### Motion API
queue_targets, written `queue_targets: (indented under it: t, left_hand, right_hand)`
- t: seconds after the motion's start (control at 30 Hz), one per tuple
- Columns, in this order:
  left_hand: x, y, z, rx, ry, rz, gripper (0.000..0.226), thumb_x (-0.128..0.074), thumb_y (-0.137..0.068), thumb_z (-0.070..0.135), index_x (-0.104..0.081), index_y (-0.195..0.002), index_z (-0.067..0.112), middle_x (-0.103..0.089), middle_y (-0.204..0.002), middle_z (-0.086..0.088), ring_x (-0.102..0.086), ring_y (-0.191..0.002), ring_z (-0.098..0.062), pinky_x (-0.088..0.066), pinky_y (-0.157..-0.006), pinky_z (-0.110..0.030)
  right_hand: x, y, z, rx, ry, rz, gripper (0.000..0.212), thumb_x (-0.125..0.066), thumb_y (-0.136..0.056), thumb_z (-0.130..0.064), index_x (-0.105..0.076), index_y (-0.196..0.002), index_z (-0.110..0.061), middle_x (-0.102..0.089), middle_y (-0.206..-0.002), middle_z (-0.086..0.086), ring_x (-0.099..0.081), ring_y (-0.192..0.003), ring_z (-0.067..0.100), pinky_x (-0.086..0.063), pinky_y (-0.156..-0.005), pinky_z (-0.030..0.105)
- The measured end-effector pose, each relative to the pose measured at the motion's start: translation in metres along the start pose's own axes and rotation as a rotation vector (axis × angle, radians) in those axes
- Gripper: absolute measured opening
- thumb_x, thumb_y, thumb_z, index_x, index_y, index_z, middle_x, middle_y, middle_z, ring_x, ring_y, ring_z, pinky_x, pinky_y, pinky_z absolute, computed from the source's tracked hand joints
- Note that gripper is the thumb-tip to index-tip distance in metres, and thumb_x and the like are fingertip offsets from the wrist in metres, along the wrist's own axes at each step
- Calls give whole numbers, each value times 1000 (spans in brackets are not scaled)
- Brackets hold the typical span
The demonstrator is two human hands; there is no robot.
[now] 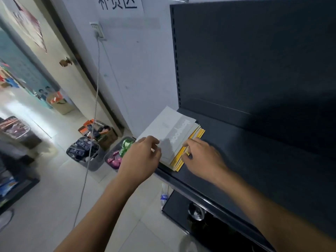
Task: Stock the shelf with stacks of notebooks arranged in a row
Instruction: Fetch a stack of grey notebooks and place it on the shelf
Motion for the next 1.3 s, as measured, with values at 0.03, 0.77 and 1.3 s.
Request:
queue_targets:
  t: [0.03, 0.77, 1.3]
  left_hand:
    - [-1, -11, -1, -13, 2, -9, 26, -54, -98, 32, -62, -121, 23, -65, -107, 8, -61, -86, -7, -47, -74, -23]
    - [-50, -160, -53, -167, -150, -274, 41, -52, -97, 44, -51, -121, 10, -60, -108, -8, -61, -94, -31, -46, -70, -37]
    - [-60, -166, -65, -240, -2, -436, 28, -62, -90, 29, -53, -110, 12, -53, -98, 1, -52, -82, -18, -35, -63, -25]
  right_hand:
    - [0, -7, 3, -18, -3, 3, 32, -49, -99, -34, -57, -128, -23, -56, -124, -6, -62, -98, 20, -52, -81, 37]
    - [-38, -49, 29, -655, -112, 192, 32, -47, -99, -44, -55, -107, -15, -52, -106, 0, -60, -96, 24, -49, -77, 36]
    - [-35, -56, -10, -706, 138, 271, 34, -45, -102, -44, -56, -110, -13, -47, -119, 4, -53, -112, 22, -47, -74, 34]
Point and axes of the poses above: each hand's wrist, its own y-axis away from the middle knuckle, its own x-axis out of the back of the hand, z = x × y, the point moved 9 cm from there along -y, towards the middle knuckle
